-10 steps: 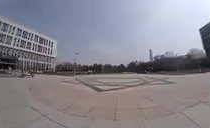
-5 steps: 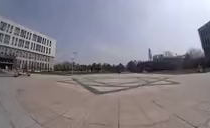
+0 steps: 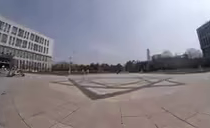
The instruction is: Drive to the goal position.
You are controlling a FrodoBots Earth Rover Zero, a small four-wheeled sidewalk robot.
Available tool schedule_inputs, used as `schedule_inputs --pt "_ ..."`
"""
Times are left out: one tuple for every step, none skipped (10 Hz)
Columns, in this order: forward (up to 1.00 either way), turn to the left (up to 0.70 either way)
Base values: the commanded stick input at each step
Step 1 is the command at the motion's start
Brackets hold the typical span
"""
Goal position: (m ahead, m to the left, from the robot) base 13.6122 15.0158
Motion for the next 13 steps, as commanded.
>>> schedule_inputs --pt "1.0 0.0" --pt "1.0 0.0" --pt "1.0 0.0" --pt "1.0 0.0" --pt "1.0 0.0" --pt "1.0 0.0" --pt "1.0 0.0" --pt "1.0 0.0" --pt "1.0 0.0" --pt "1.0 0.23" --pt "1.0 0.4" --pt "1.0 0.29" --pt "1.0 0.14"
